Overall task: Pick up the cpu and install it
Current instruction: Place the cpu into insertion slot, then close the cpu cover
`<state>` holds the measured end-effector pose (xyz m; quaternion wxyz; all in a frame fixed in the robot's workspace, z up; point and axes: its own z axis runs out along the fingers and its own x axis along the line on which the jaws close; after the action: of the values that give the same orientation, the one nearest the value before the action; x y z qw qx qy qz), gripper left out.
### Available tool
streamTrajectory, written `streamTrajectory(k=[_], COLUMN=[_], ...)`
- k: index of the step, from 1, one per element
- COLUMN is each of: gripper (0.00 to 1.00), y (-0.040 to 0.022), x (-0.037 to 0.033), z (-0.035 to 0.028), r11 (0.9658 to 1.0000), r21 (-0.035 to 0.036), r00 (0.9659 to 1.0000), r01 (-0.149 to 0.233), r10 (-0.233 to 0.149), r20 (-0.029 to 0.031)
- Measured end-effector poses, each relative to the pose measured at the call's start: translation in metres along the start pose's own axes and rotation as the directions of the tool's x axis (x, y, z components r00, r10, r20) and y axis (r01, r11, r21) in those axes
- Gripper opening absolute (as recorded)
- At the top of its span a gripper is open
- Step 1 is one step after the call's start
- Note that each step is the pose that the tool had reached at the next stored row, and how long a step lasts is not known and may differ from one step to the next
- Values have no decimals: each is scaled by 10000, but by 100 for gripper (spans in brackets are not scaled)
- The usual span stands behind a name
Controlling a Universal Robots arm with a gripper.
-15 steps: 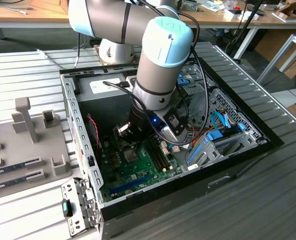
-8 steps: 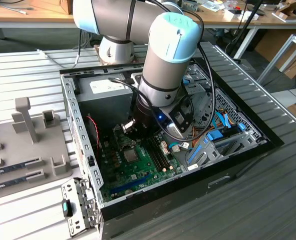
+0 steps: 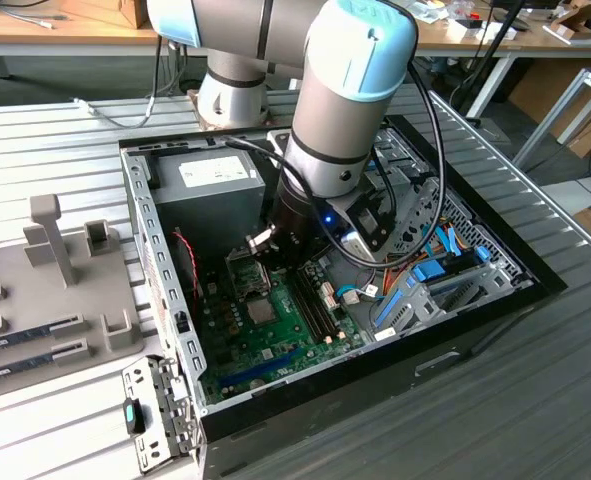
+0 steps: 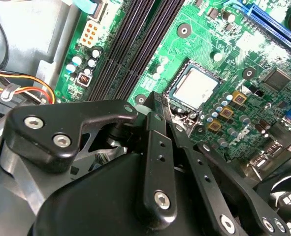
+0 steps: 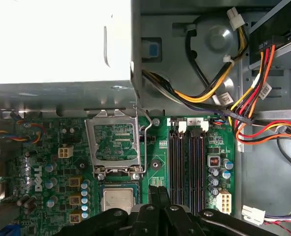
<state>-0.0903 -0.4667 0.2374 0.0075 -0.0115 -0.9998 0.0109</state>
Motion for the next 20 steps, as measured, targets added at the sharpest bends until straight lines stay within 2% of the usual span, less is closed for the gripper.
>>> streamTrajectory(k=[7,8,9,10,11,13,14,15,16,17,18,20], gripper=[11,11,11,11,11,11,11,11,11,11,11,11], y=[0,0,0,0,2,3,4,6,8,8,9,9], x=[-1,-2,-8,-22,-63,-121,-157,-180,-201,-204,-204,-204], z=[0,-1,-1,0,-1,-1,-2,-3,-3,-3,-3,1], r11=[10000,10000,10000,9996,9981,9946,9914,9889,9846,9824,9812,9754], r21=[0,-16,-94,-296,-622,-1041,-1305,-1485,-1749,-1861,-1908,-1992], r00=[10000,10000,10000,10000,10000,10000,10000,10000,9999,9998,9995,9951], r01=[0,1,4,5,9,15,18,23,75,157,272,944], r10=[0,-1,-4,-5,-11,-20,-26,-35,-95,-183,-302,-987], r20=[0,-1,-3,-12,-35,-51,-62,-75,-106,-121,-129,-117])
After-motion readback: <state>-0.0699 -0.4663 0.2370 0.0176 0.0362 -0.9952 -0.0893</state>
